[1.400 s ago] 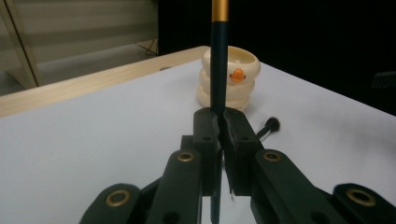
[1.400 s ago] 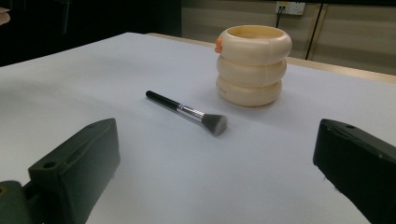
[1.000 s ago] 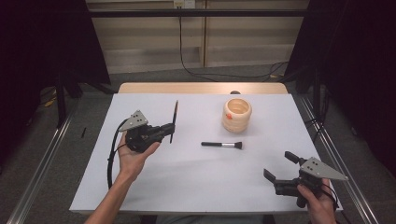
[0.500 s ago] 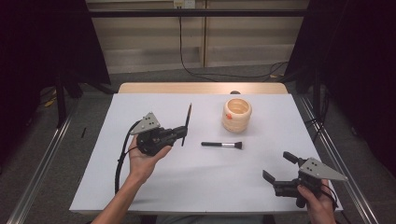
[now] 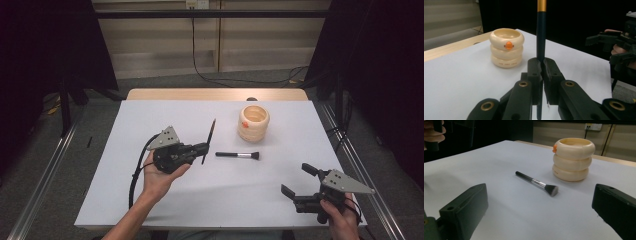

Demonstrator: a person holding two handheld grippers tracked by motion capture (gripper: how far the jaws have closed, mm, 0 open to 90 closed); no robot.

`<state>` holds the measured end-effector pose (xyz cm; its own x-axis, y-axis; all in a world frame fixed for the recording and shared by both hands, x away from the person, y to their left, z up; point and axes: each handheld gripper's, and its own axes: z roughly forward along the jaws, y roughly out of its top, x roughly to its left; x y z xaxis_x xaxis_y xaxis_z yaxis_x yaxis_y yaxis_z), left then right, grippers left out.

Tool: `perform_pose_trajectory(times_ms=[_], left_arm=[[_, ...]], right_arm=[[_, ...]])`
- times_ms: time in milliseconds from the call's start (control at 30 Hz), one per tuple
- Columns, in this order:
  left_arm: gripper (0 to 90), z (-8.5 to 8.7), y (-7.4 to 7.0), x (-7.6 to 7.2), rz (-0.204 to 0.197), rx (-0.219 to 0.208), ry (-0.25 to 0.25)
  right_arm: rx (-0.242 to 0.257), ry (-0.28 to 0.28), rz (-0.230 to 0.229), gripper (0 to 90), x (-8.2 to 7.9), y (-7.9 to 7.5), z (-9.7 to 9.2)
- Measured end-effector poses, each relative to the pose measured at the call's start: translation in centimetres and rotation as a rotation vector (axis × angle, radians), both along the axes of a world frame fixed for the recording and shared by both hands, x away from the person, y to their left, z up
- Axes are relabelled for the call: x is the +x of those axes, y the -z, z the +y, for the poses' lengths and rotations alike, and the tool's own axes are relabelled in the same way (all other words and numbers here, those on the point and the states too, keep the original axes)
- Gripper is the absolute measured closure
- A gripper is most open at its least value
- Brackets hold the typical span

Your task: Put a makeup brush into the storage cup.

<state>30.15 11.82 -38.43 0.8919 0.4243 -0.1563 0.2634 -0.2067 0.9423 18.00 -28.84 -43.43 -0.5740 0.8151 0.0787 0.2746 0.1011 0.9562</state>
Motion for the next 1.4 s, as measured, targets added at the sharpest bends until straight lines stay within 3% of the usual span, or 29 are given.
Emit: perform_pose_trajectory(times_ms=[433,667,900,1067,1133,1400], left_arm=[[84.7,-0.6,0.3,-0.2,0.010,0.001,0.020],[84.8,-0.9,0.2,-0.4,0.026,-0.001,0.036],[84.8,-1.4,0.1,-0.6,0.021,0.001,0.051],[84.7,-1.5,0.1,-0.6,0.031,-0.001,0.049],[84.7,-1.7,0.1,-0.6,0.037,-0.007,0.046],[84.7,-2.4,-0.1,-1.0,0.016,-0.004,0.061]], right_arm=[[0.050,-0.061,-0.025,0.0,0.7,-0.9,1.2],[0.028,-0.121,-0.027,0.0,1.6,-1.5,2.7],[0.072,-0.156,-0.050,0.0,3.1,-2.4,3.7],[0.057,-0.157,-0.023,0.0,4.2,-3.0,4.4],[0.041,-0.149,-0.058,0.0,4.4,-3.2,5.0],[0.086,-0.198,-0.067,0.0,6.1,-4.6,6.9]])
